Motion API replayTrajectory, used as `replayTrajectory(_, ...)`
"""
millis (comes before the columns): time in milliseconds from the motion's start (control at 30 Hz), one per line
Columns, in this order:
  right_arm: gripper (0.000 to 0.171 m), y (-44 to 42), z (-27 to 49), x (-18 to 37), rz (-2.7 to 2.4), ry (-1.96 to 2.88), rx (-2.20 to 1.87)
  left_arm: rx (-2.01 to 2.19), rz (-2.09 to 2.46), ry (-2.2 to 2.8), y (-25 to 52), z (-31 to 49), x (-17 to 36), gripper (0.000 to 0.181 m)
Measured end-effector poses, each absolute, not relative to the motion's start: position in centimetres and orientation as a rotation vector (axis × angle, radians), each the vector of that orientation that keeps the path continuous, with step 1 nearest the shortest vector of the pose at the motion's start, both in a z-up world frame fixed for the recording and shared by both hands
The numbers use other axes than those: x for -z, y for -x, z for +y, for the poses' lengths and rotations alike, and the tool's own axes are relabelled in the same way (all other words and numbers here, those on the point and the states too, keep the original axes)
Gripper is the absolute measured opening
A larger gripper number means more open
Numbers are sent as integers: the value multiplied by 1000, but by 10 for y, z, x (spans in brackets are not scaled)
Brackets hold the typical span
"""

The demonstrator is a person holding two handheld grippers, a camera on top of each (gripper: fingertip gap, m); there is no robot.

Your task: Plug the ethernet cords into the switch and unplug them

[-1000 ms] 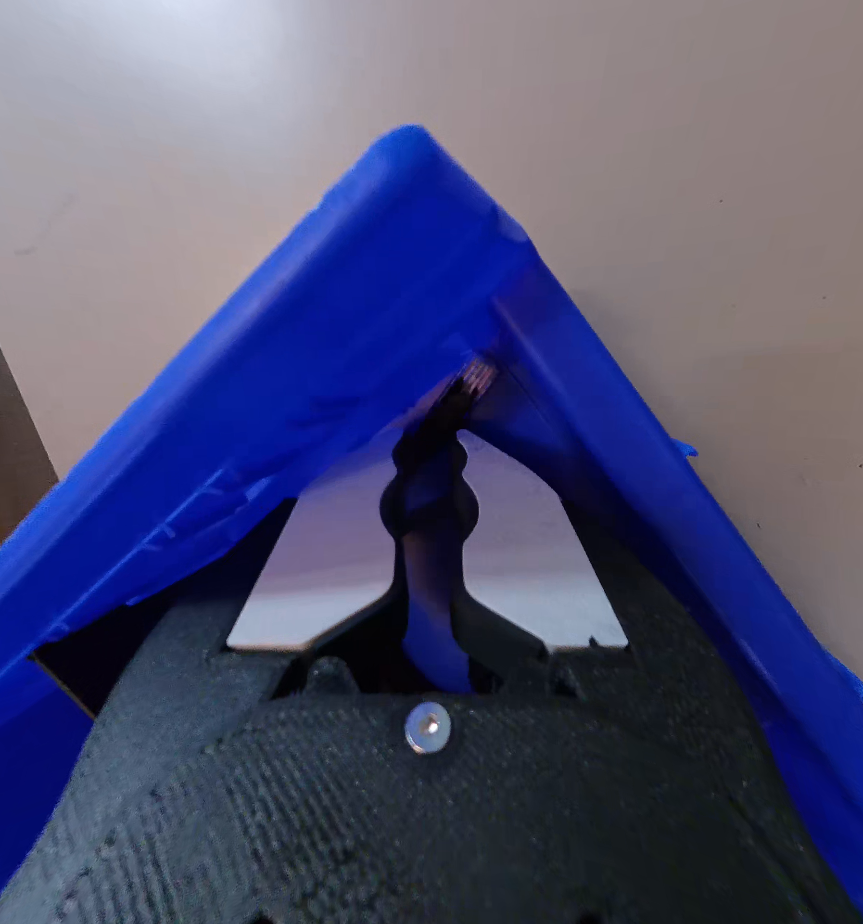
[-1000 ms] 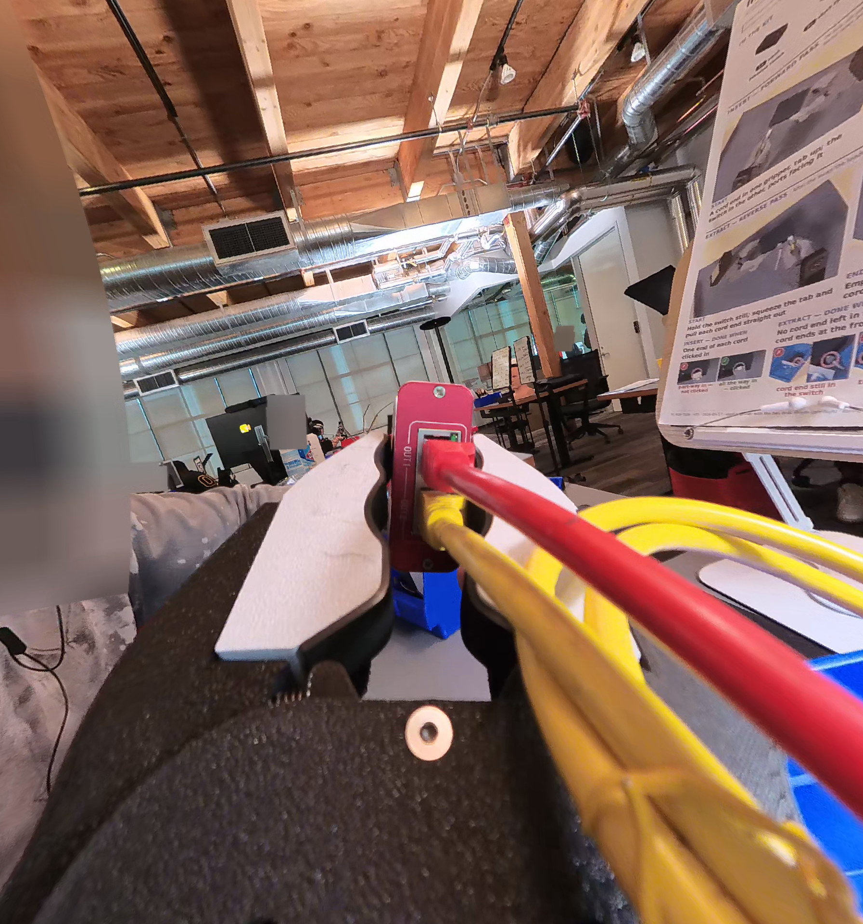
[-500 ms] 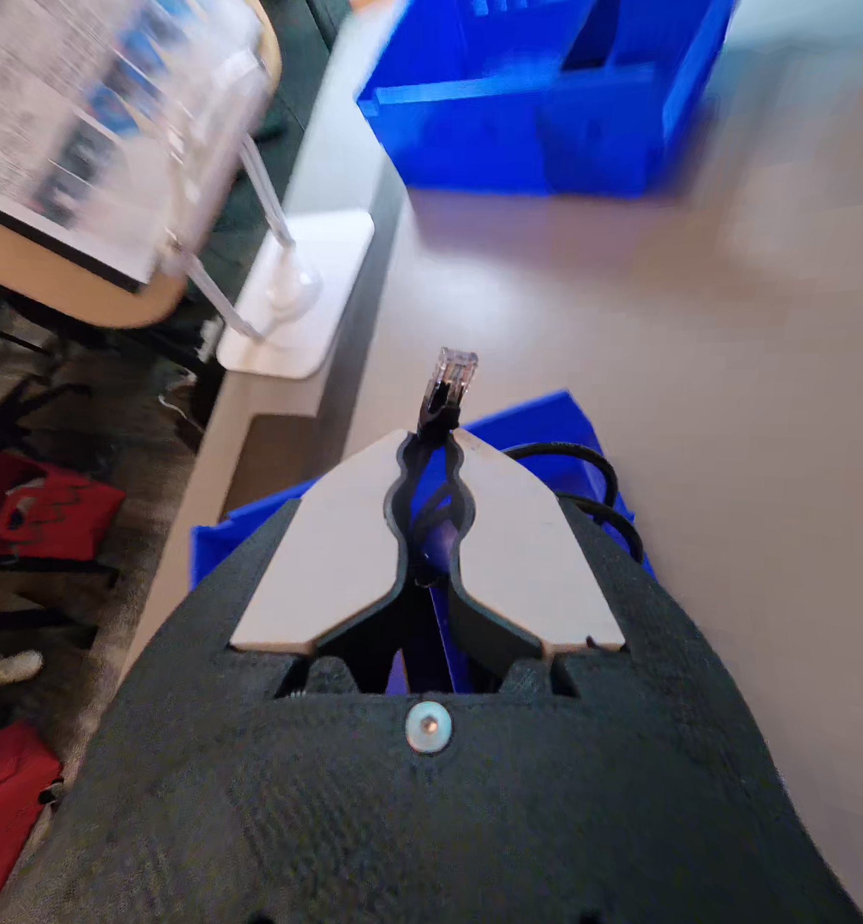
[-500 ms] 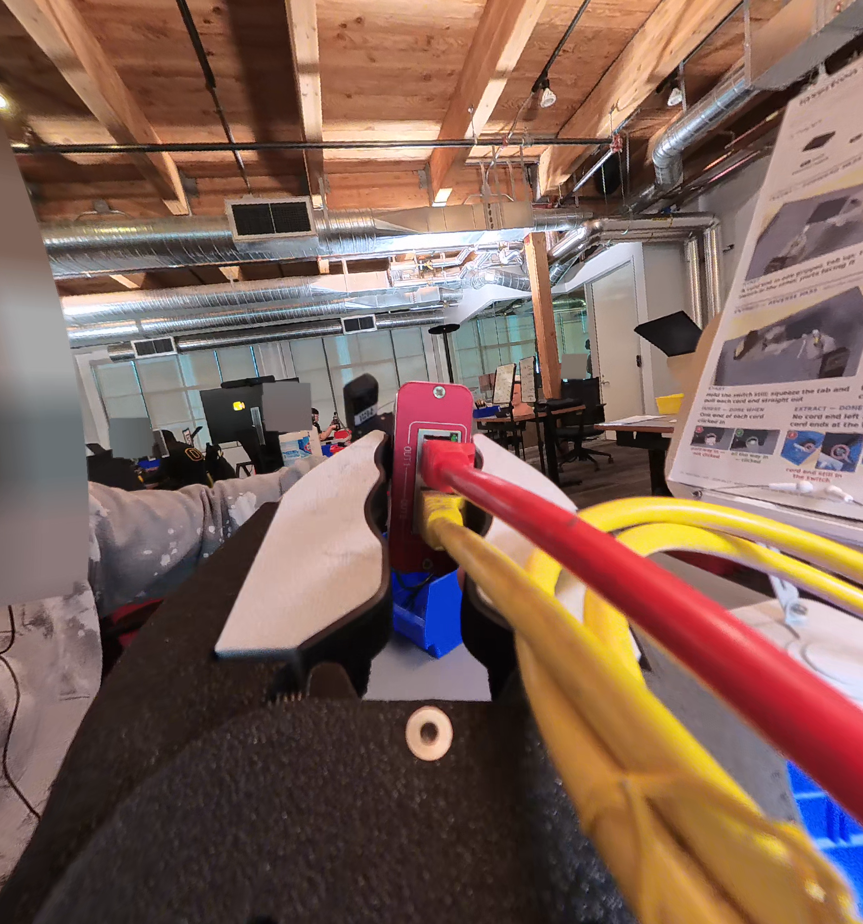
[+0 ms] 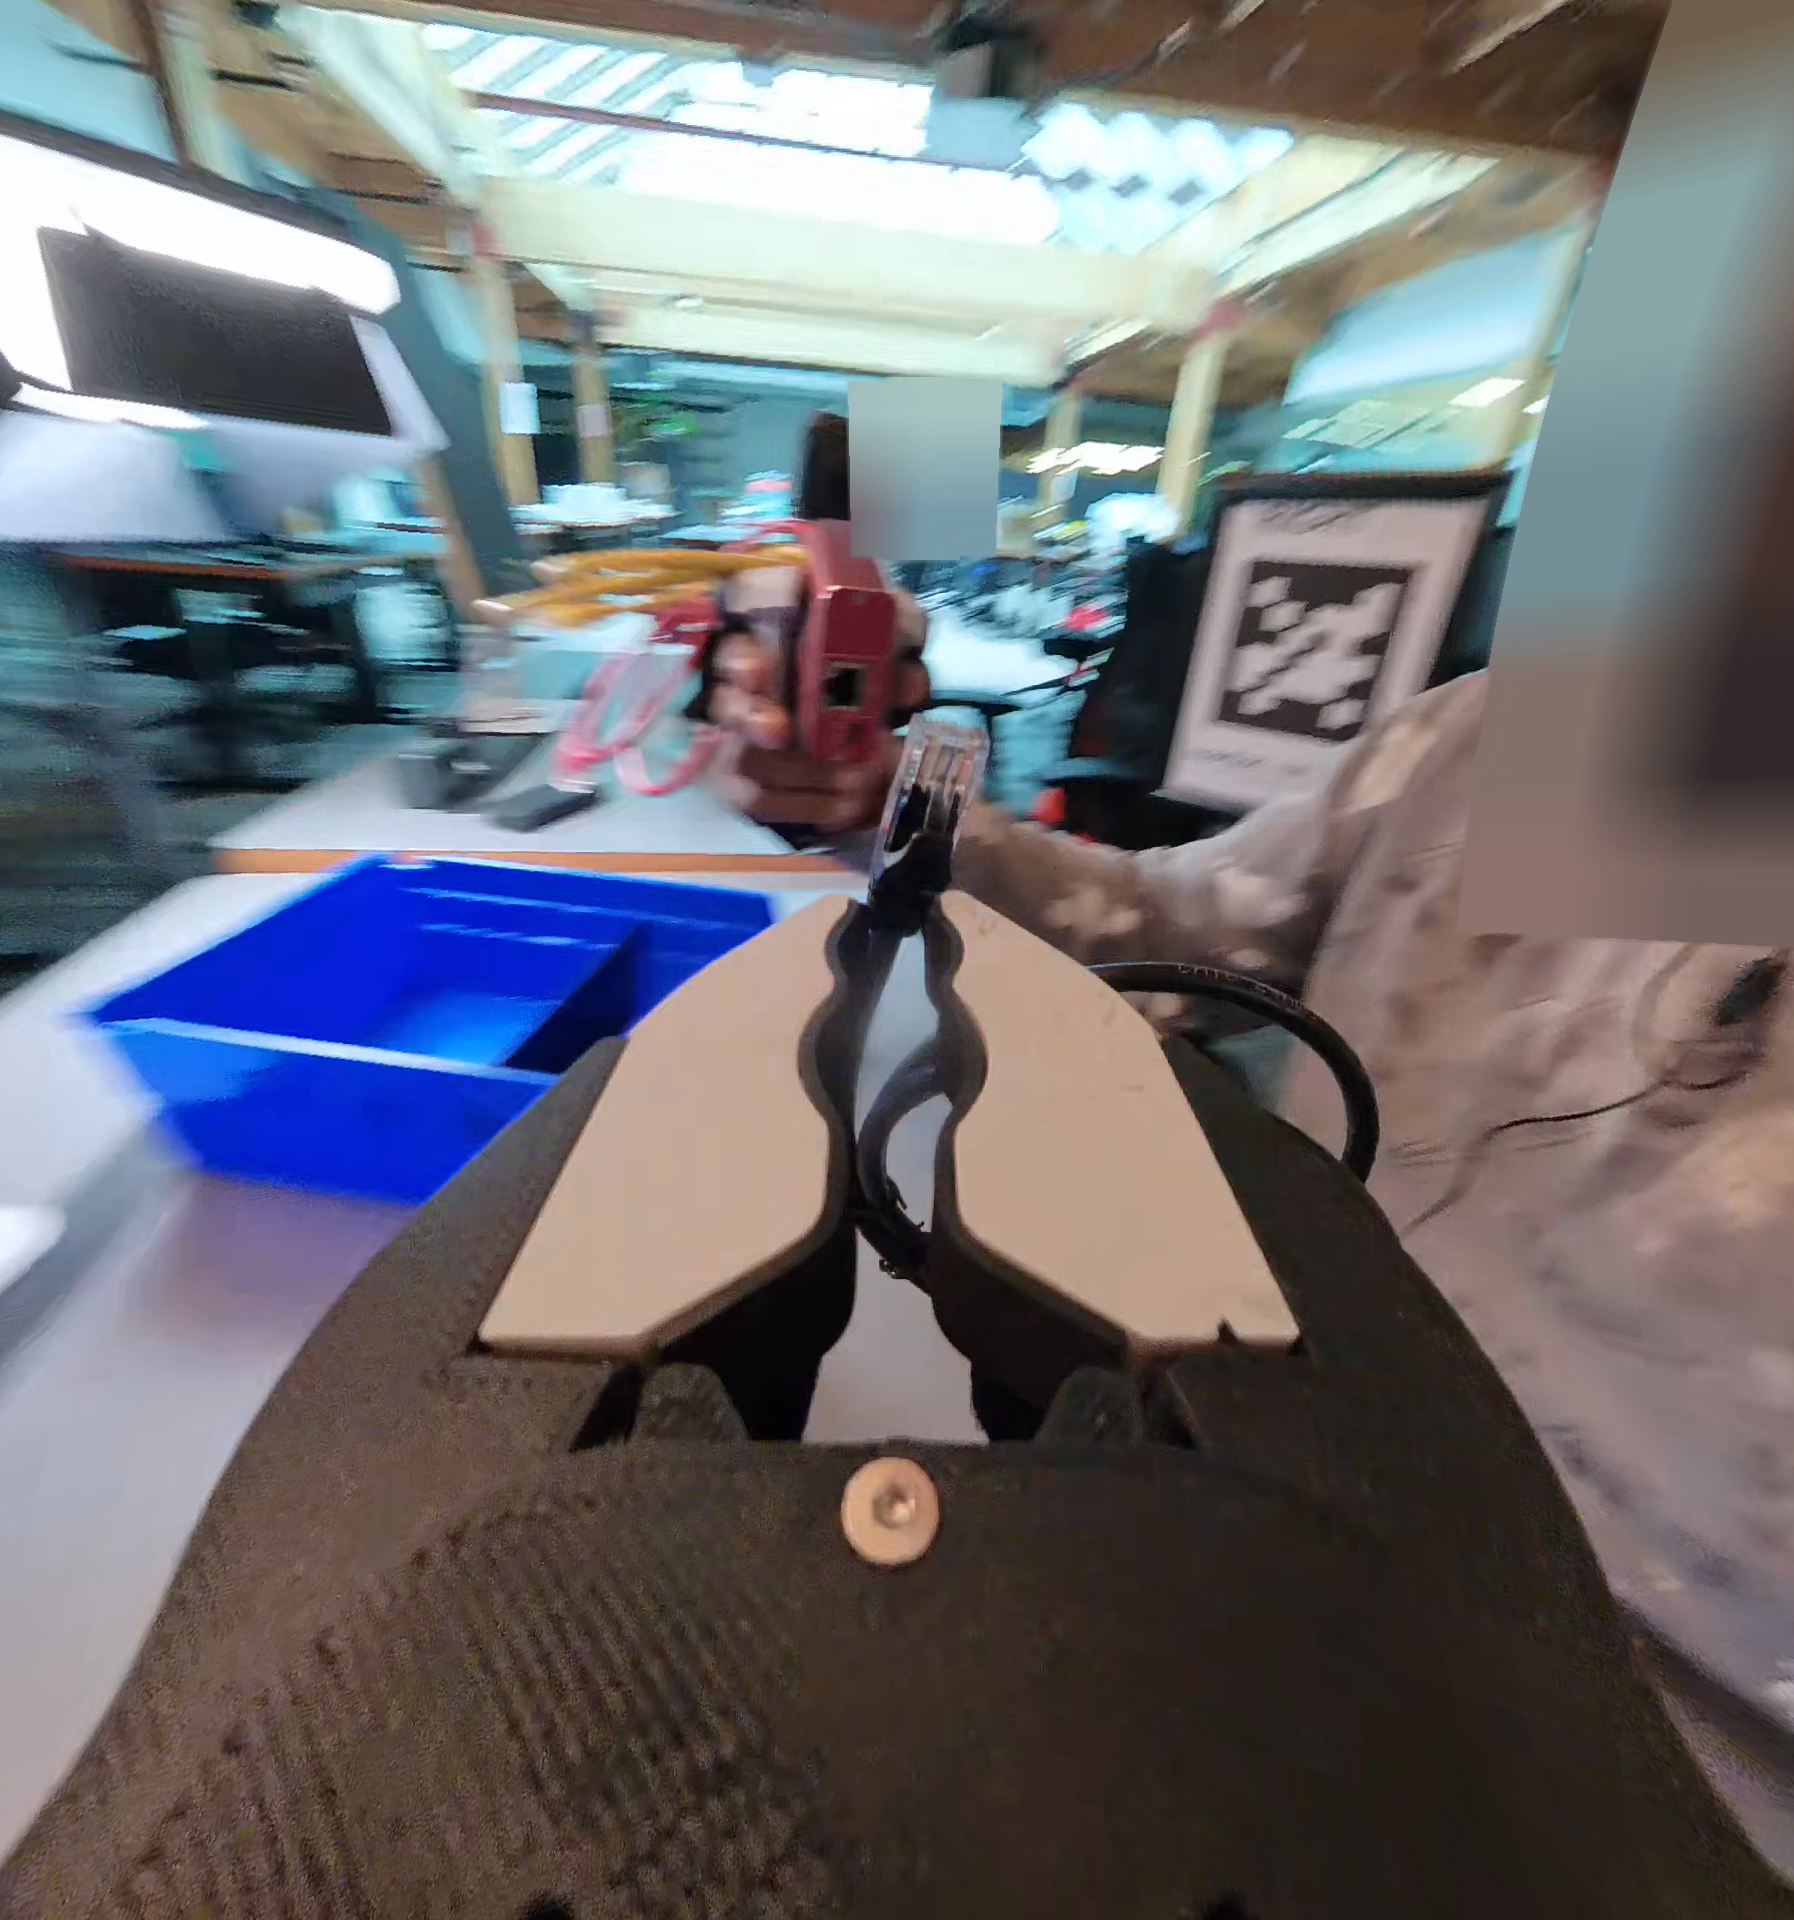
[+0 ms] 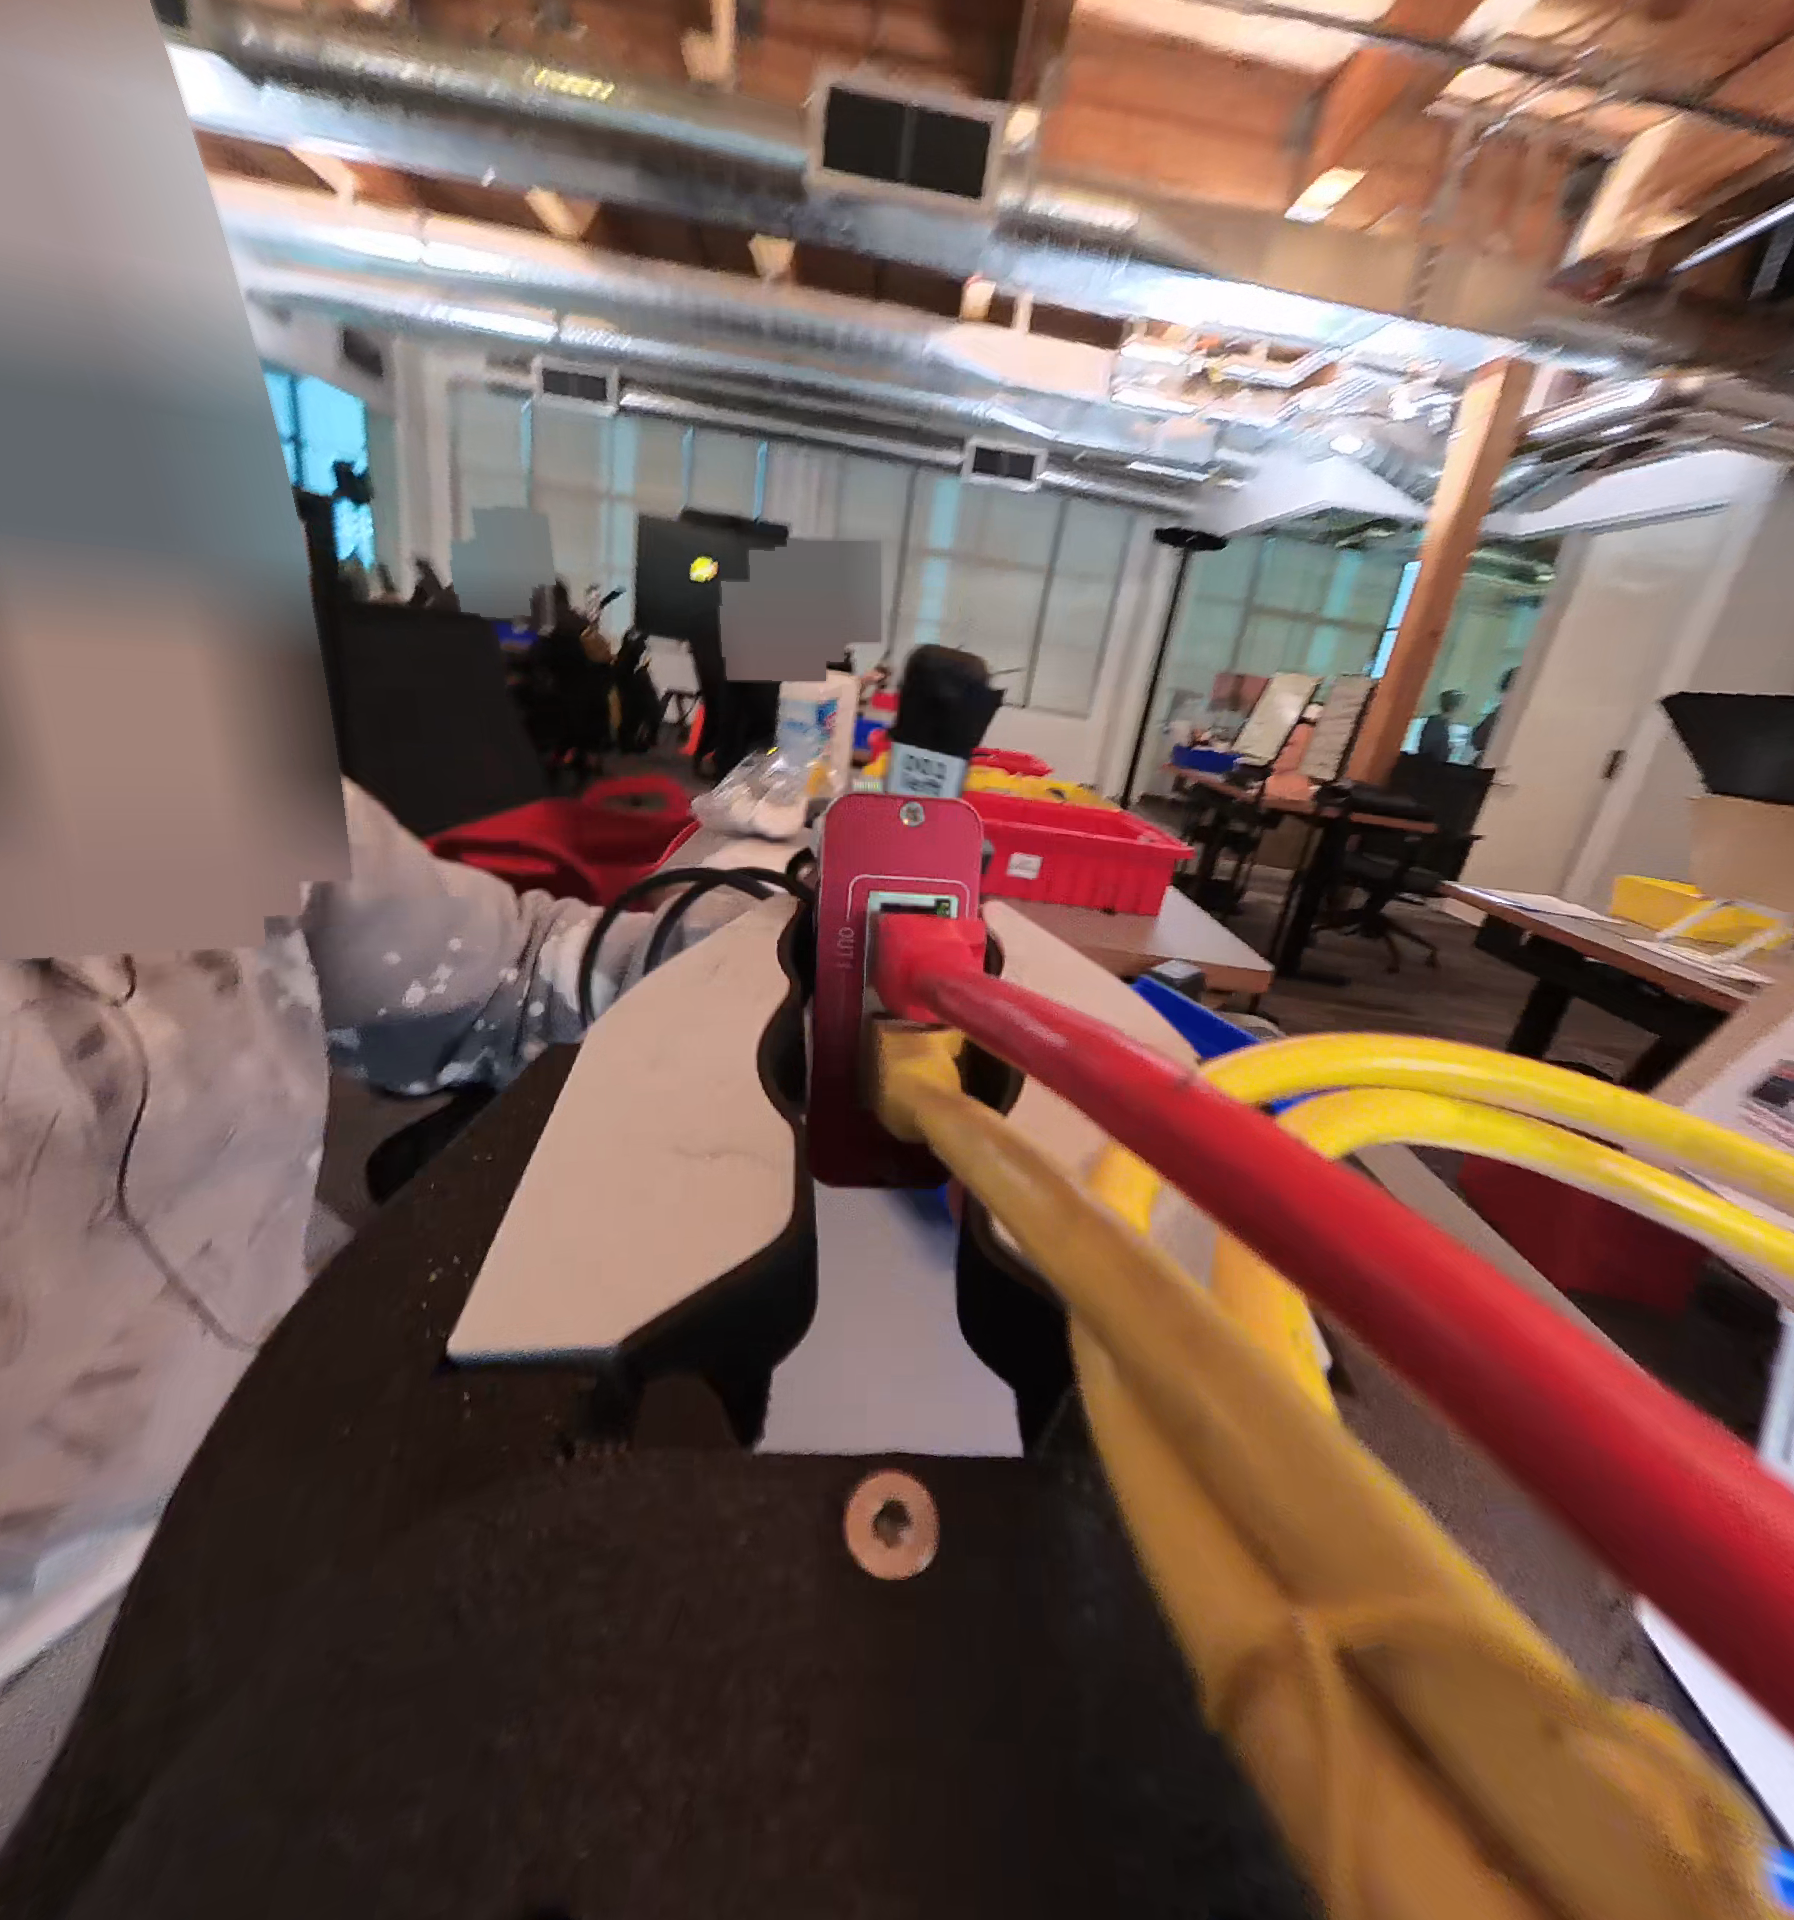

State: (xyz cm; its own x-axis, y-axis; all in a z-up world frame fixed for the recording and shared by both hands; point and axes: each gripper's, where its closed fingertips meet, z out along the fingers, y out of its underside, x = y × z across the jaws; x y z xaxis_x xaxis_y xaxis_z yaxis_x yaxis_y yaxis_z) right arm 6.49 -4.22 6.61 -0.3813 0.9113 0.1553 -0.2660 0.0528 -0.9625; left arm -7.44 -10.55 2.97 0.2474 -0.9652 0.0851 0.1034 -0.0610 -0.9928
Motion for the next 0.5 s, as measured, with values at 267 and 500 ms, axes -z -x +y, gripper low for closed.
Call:
replayTrajectory(267, 27, -63, -69, -40, -1586, 675, -1640, 1864, 911, 1226, -21, -133, 19, 10)
replayTrajectory(500, 26, -54, -98, 5, -1892, 689, -1747, 2158, 825, 1404, -48, -141, 61, 11)
